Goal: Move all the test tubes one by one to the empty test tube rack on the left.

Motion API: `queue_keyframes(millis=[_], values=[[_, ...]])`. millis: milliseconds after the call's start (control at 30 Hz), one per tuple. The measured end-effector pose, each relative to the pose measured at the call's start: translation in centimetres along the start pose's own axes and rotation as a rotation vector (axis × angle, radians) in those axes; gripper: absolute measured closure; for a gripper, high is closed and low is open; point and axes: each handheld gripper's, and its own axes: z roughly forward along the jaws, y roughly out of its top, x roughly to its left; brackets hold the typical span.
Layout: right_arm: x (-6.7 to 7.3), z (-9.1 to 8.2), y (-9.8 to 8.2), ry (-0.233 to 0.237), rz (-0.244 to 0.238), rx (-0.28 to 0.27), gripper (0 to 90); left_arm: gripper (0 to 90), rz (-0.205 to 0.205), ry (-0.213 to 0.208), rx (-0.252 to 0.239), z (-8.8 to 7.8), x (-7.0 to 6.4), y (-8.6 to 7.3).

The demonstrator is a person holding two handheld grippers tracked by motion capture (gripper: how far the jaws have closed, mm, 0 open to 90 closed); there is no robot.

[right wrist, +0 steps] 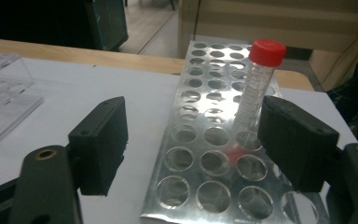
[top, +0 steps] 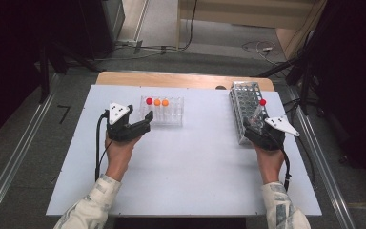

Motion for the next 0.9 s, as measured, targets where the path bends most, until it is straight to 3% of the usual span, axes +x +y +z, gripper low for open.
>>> queue_keyframes(millis=[133, 233, 500, 700, 900], values=[[-1.0, 1.2, 0.2, -0.044, 0.023, 0.0, 29.6, 24.0, 0.0, -0.005, 0.004, -0.2, 0.1, -0.2], [-1.6, 1.9, 0.5, -0.052, 0.028, 0.004, 36.0, 24.1, -0.002, -0.006, 0.006, -0.2, 0.2, -0.2], [-2.7, 4.2, 1.1, -0.071, 0.055, 0.081, 43.1, 24.5, 0.0, -0.007, 0.007, -0.1, 0.0, -0.3], [-2.8, 4.7, 1.3, -0.082, 0.067, 0.09, 58.1, 24.8, -0.003, -0.005, 0.008, -0.1, 0.0, -0.4], [-3.1, 4.9, 1.4, -0.09, 0.091, 0.1, 67.5, 25.1, -0.001, -0.007, 0.015, 0.0, 0.0, -0.5]])
